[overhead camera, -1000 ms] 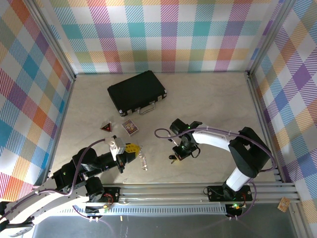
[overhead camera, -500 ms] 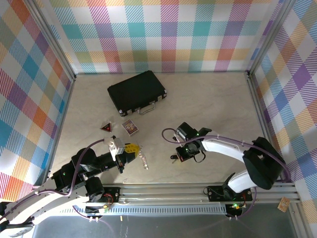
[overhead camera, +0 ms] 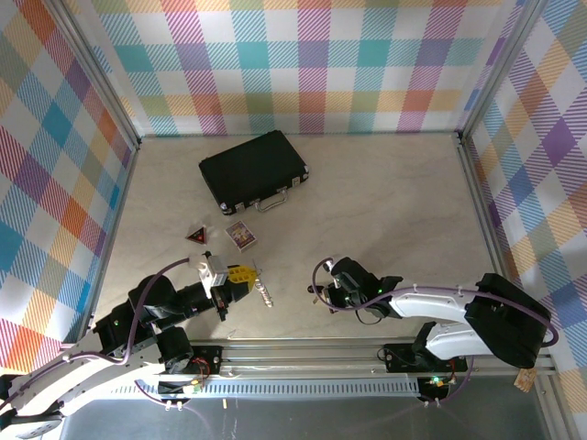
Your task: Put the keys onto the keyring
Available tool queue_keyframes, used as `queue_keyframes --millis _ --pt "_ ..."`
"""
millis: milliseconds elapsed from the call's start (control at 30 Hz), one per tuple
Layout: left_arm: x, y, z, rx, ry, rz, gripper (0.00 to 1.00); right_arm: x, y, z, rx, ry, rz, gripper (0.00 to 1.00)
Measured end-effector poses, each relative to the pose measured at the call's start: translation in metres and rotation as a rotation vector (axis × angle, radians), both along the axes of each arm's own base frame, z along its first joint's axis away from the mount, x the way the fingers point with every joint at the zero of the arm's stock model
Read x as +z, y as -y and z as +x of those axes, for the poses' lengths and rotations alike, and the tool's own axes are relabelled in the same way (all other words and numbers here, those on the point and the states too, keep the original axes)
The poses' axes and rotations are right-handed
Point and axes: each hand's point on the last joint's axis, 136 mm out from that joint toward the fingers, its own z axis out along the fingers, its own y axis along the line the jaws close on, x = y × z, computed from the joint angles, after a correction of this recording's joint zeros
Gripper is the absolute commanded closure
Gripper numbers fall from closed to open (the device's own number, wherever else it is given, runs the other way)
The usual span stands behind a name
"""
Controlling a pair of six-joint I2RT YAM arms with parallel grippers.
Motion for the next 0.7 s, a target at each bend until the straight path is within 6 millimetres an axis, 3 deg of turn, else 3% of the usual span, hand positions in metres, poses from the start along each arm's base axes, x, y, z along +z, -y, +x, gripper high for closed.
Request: queue_keyframes --millis 267,400,567,700 --pt "0.001 0.0 0.0 0.0 0.002 -0.002 1.0 0.004 0.004 -0.003 -0.025 -0.022 -0.013 0.61" --pt "0.002 -0.002 -0.001 0.0 0.006 -0.009 1.0 0.036 0.003 -0.002 -0.028 -0.026 -0.014 0.47" --pt "0.003 -0.002 -0.001 -0.001 0.007 -0.01 1.0 0.088 -0.007 0.007 -0.019 -0.036 -0.012 0.45" --pt "0.004 -0.002 -0.003 -0.008 0.009 -0.015 1.0 0.097 -0.006 0.015 -0.005 -0.113 -0.054 0.45"
